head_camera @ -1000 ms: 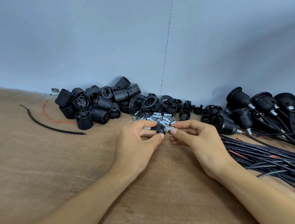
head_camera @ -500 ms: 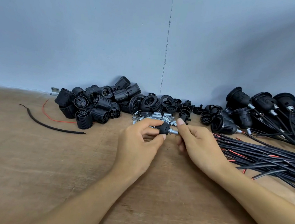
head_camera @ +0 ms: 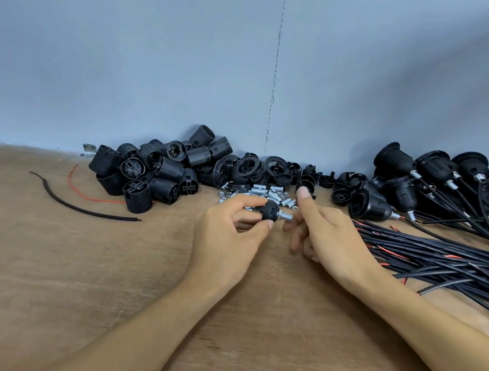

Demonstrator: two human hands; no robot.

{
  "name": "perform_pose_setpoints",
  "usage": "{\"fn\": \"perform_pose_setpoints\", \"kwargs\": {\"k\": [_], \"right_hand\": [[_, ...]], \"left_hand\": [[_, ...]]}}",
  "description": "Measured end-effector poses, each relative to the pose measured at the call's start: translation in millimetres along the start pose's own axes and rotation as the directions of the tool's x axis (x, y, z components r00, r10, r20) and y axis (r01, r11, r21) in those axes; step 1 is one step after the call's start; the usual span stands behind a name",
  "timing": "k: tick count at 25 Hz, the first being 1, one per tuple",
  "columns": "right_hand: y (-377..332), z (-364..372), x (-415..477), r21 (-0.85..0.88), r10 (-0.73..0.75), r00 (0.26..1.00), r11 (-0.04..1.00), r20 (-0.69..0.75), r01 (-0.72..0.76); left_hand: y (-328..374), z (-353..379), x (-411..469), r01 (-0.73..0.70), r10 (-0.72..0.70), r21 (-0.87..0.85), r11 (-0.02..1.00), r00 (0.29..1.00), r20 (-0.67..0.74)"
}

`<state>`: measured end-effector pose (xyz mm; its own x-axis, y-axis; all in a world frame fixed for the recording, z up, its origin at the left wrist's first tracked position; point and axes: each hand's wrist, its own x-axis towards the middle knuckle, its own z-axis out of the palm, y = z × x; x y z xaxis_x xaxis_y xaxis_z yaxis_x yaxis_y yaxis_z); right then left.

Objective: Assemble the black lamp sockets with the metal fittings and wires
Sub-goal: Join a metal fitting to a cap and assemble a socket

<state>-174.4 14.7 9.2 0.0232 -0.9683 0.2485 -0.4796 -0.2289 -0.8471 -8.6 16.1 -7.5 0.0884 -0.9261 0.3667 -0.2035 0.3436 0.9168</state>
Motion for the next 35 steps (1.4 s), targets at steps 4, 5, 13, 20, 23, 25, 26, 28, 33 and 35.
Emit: {"fn": "perform_pose_setpoints", "kwargs": {"k": [4, 5, 13, 20, 23, 25, 26, 28, 33, 35], "right_hand": [[2.7, -1.1, 0.8, 0.017, -0.049, 0.997, 0.999, 0.058, 0.048], [2.1, -1.1, 1.2, -0.001, -0.029, 0.998, 1.0, 0.053, 0.03], [3.7, -1.7, 1.2, 0.006, -0.029, 0.998, 1.0, 0.059, 0.029], [5.6, -2.3, 2.9, 0.082, -0.029, 0.999, 0.996, 0.015, 0.028], [7.1, -2.9, 0.9, -0.062, -0.113, 0.994, 0.992, 0.005, 0.113], [7.4, -2.6, 1.9, -0.124, -0.118, 0.992, 0.986, -0.053, 0.111], [7.2, -3.7, 2.6, -0.111, -0.115, 0.991, 0.988, -0.075, 0.106], [4.6, -5.8, 2.1, -0.108, -0.13, 0.99, 0.986, -0.057, 0.123], [5.2, 1.3, -0.5, -0.12, -0.078, 0.996, 0.99, -0.047, 0.072], [5.1, -0.5, -0.6, -0.121, -0.1, 0.992, 0.988, -0.072, 0.091]], "left_hand": [[0.4, -0.6, 0.0, 0.006, -0.006, -0.001, 1.0, 1.0, -0.003], [0.5, -0.4, -0.1, 0.006, -0.006, 0.001, 1.0, 1.0, -0.002], [-1.2, -0.1, 1.0, 0.015, -0.015, -0.007, 1.0, 1.0, -0.007], [-3.8, 0.8, 2.0, -0.005, 0.005, 0.001, 1.0, 1.0, -0.003], [-4.9, 1.2, 2.4, -0.007, 0.007, -0.002, 1.0, 1.0, -0.008], [-4.3, 1.6, 2.0, -0.022, 0.022, 0.009, 1.0, 1.0, 0.006], [-4.0, 1.4, 1.9, -0.026, 0.026, 0.014, 1.0, 1.0, 0.01], [-3.6, 0.4, 2.2, -0.019, 0.019, 0.002, 1.0, 1.0, 0.006], [0.3, 0.2, 1.2, -0.001, 0.001, 0.012, 1.0, 1.0, 0.012], [0.1, -0.3, 1.0, 0.024, -0.024, 0.008, 1.0, 1.0, 0.012]]}}
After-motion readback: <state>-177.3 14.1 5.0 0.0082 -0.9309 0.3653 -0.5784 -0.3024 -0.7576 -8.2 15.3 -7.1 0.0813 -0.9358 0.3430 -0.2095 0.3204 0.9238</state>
